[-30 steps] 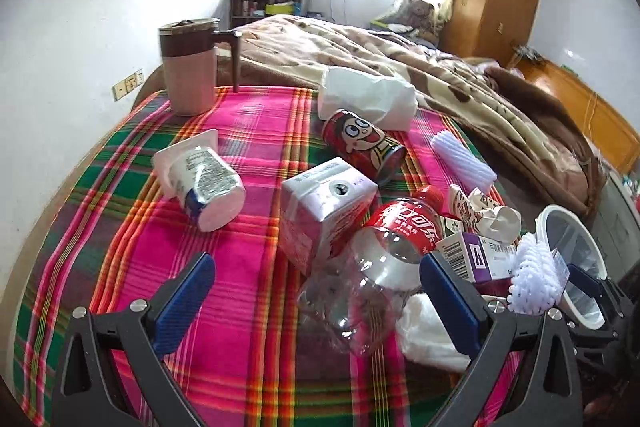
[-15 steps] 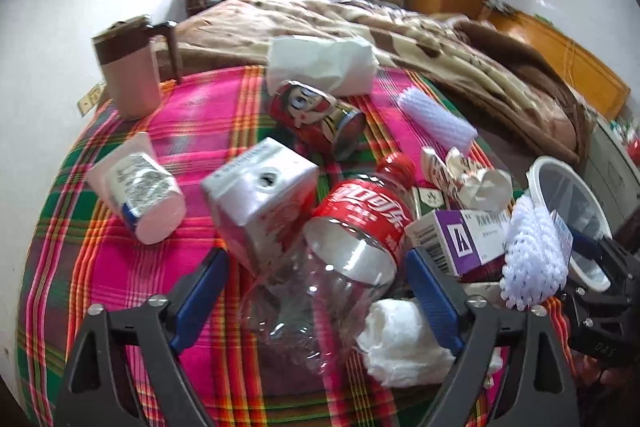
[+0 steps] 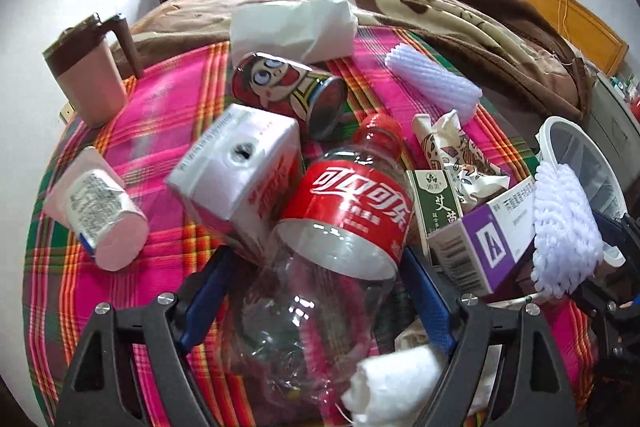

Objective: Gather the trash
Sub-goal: 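Grasp the purple milk carton with the right tool while the left tool grasps the Coca-Cola bottle, then carry both items to the white wastebasket and release them inside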

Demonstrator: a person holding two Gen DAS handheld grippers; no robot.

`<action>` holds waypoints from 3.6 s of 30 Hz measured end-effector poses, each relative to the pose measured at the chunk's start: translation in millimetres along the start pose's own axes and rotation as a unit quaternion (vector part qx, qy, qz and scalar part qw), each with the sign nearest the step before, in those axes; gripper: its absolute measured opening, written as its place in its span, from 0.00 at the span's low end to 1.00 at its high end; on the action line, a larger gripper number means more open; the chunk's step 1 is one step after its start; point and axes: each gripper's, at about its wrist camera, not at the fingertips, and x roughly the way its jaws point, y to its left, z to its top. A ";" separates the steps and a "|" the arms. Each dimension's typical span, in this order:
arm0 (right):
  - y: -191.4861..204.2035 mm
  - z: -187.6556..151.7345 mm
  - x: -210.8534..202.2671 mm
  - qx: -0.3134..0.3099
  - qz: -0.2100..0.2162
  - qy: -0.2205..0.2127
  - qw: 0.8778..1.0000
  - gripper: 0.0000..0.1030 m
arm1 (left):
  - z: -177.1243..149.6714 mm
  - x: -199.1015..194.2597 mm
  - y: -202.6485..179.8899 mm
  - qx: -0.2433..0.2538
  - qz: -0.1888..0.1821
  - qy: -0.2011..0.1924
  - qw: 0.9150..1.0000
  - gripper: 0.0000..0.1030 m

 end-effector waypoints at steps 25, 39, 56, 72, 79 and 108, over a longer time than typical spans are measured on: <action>9.3 -9.4 -18.4 0.019 0.046 -0.024 0.998 0.77 | -35.3 -30.2 15.9 -0.046 -0.021 -0.026 0.998 0.71; 11.9 -10.0 -21.1 0.017 0.039 -0.019 0.999 0.77 | -21.2 -4.3 17.3 -0.065 -0.033 0.000 0.997 0.68; 13.5 -8.5 -37.2 0.022 0.047 -0.050 0.997 0.77 | -33.6 -52.4 19.6 -0.075 -0.026 -0.067 0.995 0.62; -18.2 -0.1 -79.8 0.055 0.008 -0.110 0.992 0.77 | -22.3 -100.7 -36.0 -0.025 -0.078 -0.133 0.988 0.62; -54.6 0.1 -91.9 0.096 -0.032 -0.128 0.987 0.77 | -10.7 -98.2 -79.6 0.009 -0.107 -0.141 0.984 0.62; -168.3 -31.6 -76.2 0.152 -0.136 -0.048 0.978 0.77 | 13.9 -32.4 -243.8 0.117 -0.169 -0.068 0.976 0.62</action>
